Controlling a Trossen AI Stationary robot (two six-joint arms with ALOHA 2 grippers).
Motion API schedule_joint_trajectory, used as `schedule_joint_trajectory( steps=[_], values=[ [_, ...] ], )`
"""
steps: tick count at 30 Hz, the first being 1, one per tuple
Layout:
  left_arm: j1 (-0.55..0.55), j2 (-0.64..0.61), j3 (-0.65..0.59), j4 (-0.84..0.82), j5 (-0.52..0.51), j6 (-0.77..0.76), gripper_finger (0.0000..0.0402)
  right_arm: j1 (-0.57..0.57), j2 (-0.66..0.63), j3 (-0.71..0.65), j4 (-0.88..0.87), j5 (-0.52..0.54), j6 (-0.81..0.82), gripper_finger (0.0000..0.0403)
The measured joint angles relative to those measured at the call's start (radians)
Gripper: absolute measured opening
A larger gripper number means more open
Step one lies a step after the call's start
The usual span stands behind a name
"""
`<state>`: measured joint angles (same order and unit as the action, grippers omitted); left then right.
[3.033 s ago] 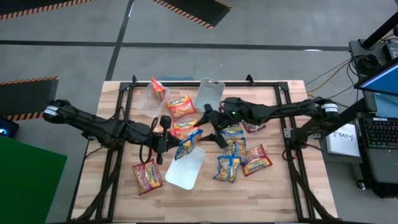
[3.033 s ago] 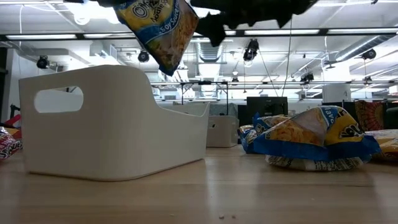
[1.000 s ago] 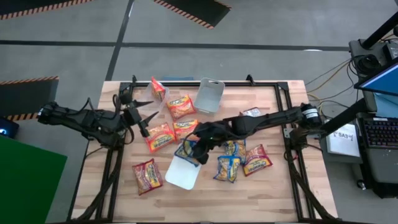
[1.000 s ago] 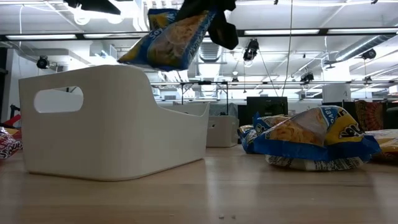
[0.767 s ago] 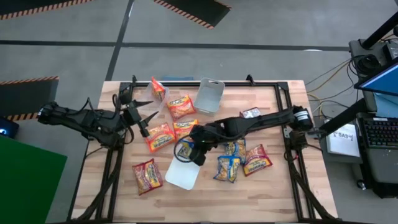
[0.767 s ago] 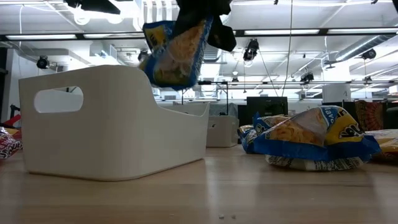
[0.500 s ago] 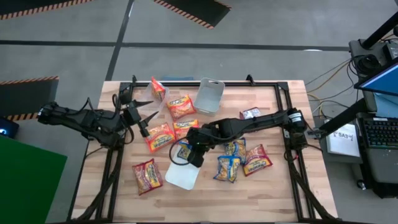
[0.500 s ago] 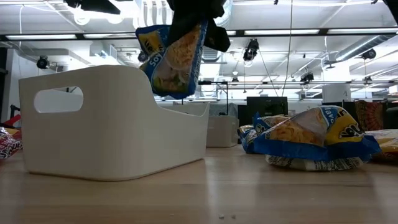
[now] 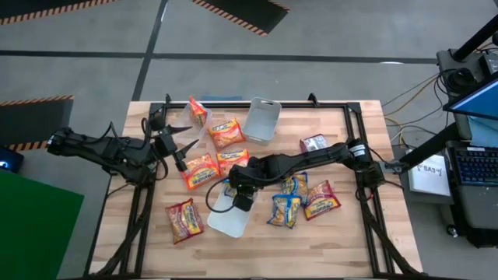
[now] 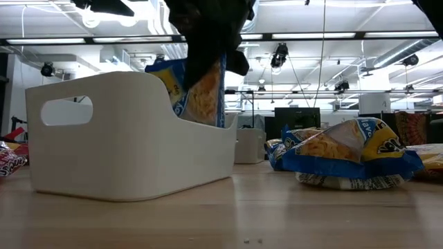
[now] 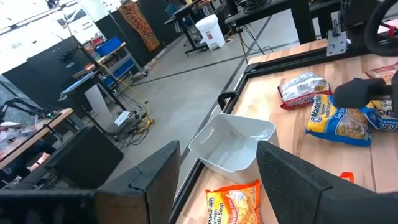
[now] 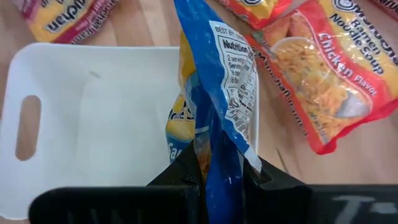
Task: Sort Maruchan noodles
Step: Put the blue noodle pack into the white bin
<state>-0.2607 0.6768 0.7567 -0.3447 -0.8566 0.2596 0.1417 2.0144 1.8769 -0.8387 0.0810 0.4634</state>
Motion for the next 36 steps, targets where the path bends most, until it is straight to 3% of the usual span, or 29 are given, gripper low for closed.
schedule_joint_trajectory(
  steps=[8, 22, 29, 36],
  values=[
    [0.000, 0.008, -0.001, 0.000, 0.001, 0.000, 0.0196, 0.000, 0.000, -0.002, 0.007, 0.051, 0.005, 0.0044],
    [0.000, 0.011, -0.001, 0.000, 0.002, -0.004, 0.0196, -0.005, -0.004, 0.003, -0.055, 0.051, 0.008, 0.0156],
    [0.000, 0.016, -0.001, 0.000, 0.002, -0.011, 0.0196, -0.010, -0.014, 0.102, -0.229, 0.052, -0.008, 0.0159],
    [0.000, 0.041, -0.001, -0.001, 0.022, -0.016, 0.0196, -0.009, -0.093, 0.079, -0.283, 0.051, -0.126, 0.0147]
  ],
)
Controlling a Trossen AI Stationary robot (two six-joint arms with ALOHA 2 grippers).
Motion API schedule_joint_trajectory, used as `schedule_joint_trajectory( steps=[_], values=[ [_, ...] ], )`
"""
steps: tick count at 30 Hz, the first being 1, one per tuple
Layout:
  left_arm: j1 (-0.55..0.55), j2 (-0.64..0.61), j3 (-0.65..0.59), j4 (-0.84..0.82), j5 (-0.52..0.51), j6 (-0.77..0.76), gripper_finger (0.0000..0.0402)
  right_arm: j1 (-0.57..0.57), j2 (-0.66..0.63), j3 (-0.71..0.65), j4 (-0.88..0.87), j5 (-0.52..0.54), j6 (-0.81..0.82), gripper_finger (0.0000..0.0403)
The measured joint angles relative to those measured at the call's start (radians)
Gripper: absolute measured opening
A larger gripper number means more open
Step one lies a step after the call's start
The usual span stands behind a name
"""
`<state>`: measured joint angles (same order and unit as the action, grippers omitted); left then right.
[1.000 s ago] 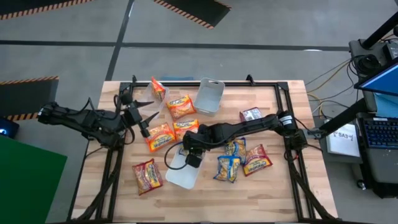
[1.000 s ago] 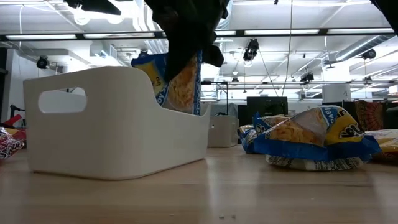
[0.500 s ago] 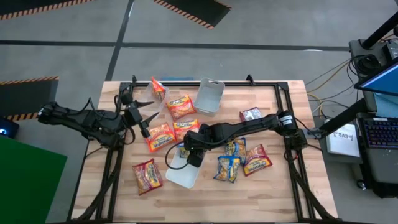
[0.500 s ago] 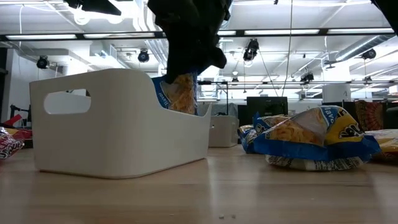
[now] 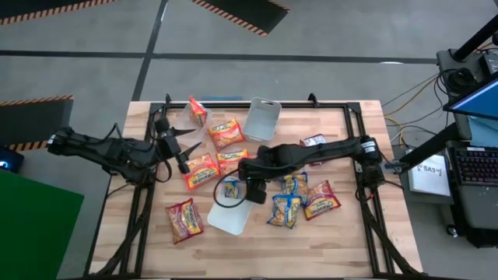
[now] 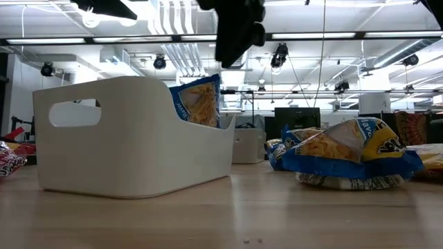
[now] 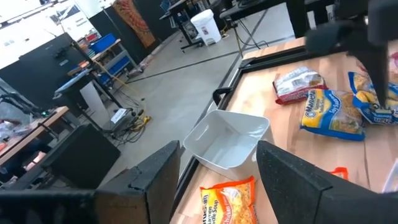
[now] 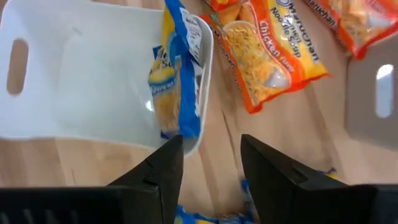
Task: Sort Maruchan noodles
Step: Put the blue noodle pack into the white bin
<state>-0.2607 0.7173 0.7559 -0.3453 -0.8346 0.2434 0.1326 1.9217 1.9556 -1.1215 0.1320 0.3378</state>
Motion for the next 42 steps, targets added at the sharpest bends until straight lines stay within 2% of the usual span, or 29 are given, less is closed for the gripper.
schedule_joint_trajectory(
  steps=[7, 10, 16, 27, 35, 39, 42],
  values=[
    [0.000, 0.048, 0.000, 0.009, 0.015, 0.003, 0.0196, -0.017, -0.142, -0.156, 0.062, 0.000, -0.102, 0.0144],
    [0.000, 0.068, 0.000, 0.016, 0.021, 0.009, 0.0196, -0.034, -0.218, -0.281, 0.174, -0.004, -0.154, 0.0144],
    [0.000, 0.092, 0.000, 0.017, 0.117, 0.017, 0.0196, -0.105, -0.397, -0.572, 0.415, -0.100, -0.206, 0.0144],
    [0.000, 0.094, 0.000, 0.027, 0.120, 0.021, 0.0196, -0.294, -0.653, -1.023, 0.649, -0.105, -0.236, 0.0144],
    [0.000, 0.095, 0.000, 0.030, 0.120, 0.024, 0.0196, -0.356, -0.689, -1.143, 0.725, -0.106, -0.228, 0.0145],
    [0.000, 0.095, 0.000, 0.030, 0.120, 0.024, 0.0196, -0.365, -0.681, -1.160, 0.723, -0.114, -0.265, 0.0162],
    [0.000, 0.095, 0.000, 0.030, 0.120, 0.024, 0.0196, -0.390, -0.667, -1.172, 0.724, -0.165, -0.307, 0.0179]
  ],
)
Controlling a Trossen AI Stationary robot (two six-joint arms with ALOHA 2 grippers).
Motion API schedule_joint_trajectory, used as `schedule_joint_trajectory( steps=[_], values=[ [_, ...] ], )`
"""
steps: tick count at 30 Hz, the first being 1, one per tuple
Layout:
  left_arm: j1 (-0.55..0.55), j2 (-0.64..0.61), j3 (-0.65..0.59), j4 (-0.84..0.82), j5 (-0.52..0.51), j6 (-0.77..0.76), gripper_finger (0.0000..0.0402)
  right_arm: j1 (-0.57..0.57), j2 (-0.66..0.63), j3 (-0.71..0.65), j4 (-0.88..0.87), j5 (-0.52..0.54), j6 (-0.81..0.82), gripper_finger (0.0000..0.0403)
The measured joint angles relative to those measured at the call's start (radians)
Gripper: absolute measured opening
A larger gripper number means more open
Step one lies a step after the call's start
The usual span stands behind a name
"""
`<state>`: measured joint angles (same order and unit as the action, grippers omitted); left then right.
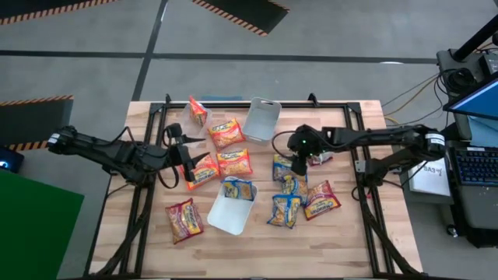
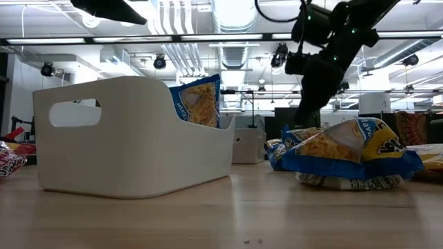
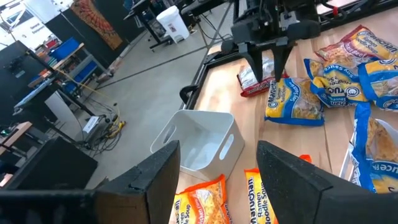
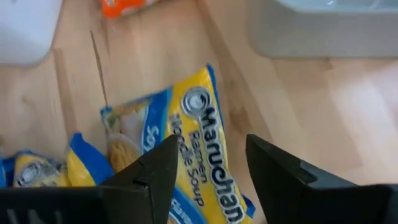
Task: Sort Maruchan noodles
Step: Put the blue noodle pack into the white bin
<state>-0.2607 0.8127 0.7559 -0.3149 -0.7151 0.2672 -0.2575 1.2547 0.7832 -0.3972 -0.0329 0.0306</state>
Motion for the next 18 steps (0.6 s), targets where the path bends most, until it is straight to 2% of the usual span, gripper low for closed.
schedule_joint_trajectory(
  steps=[8, 13, 18],
  values=[
    [0.000, 0.001, 0.000, 0.001, 0.000, 0.000, 0.0196, -0.103, 0.051, -0.008, 0.027, -0.143, -0.075, 0.0207],
    [0.000, 0.001, 0.000, 0.001, 0.000, 0.000, 0.0196, -0.151, 0.113, -0.008, 0.040, -0.226, -0.108, 0.0206],
    [0.000, 0.001, 0.000, 0.001, 0.000, -0.005, 0.0196, -0.185, 0.190, -0.009, 0.073, -0.352, -0.110, 0.0200]
  ],
)
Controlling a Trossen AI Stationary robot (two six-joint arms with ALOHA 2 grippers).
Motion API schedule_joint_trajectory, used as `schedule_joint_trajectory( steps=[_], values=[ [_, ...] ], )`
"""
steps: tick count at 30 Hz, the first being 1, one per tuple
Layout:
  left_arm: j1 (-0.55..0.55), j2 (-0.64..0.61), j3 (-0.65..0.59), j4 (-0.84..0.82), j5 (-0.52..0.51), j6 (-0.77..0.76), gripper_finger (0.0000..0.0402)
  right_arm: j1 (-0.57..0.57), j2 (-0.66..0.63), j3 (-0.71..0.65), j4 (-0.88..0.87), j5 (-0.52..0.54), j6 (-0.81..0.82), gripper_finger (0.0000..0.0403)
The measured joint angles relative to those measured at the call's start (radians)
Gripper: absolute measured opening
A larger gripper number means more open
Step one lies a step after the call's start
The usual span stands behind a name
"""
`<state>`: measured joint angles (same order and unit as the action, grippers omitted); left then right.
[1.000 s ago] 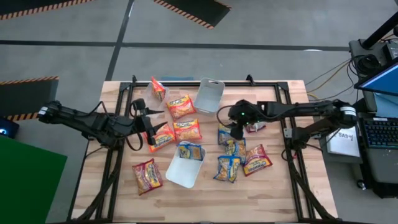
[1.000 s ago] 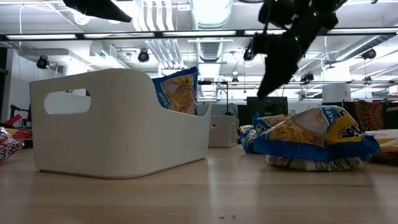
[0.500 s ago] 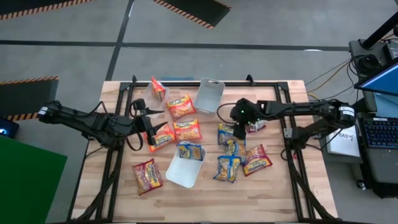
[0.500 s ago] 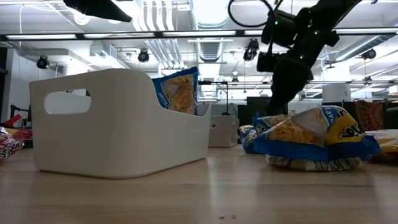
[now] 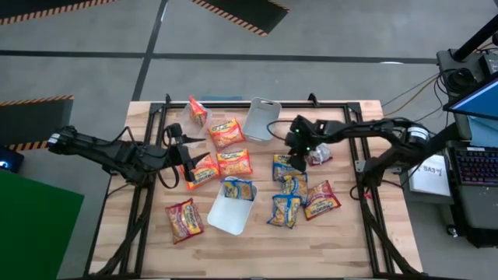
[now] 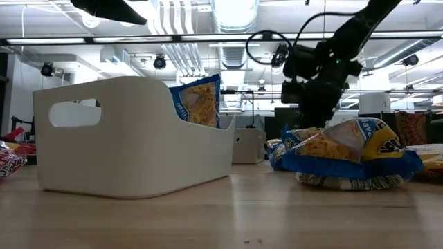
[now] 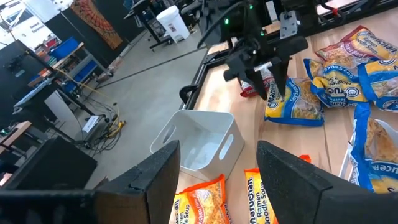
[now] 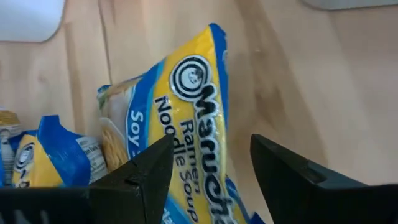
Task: Sort Maruchan noodles
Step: Put the blue noodle pack into the white bin
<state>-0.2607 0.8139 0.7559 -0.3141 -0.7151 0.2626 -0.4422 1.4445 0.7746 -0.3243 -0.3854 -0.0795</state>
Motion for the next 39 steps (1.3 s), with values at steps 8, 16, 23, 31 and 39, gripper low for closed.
schedule_joint_trajectory(
  steps=[8, 16, 23, 31, 39],
  values=[
    [0.000, 0.000, 0.000, 0.000, 0.000, -0.008, 0.0196, -0.006, 0.059, 0.000, 0.035, -0.045, -0.027, 0.0158],
    [0.000, 0.000, 0.000, 0.000, 0.000, -0.010, 0.0196, -0.006, 0.026, 0.002, 0.036, -0.044, -0.041, 0.0045],
    [0.000, 0.000, 0.000, 0.000, 0.000, -0.011, 0.0196, -0.006, -0.044, 0.012, 0.027, -0.044, -0.006, 0.0009],
    [0.000, 0.000, 0.000, 0.000, 0.000, -0.011, 0.0196, 0.003, -0.167, 0.023, 0.010, -0.039, 0.035, 0.0009],
    [0.000, 0.000, 0.000, 0.011, 0.000, -0.014, 0.0196, 0.010, -0.174, 0.023, -0.001, 0.011, 0.133, 0.0091]
  ],
)
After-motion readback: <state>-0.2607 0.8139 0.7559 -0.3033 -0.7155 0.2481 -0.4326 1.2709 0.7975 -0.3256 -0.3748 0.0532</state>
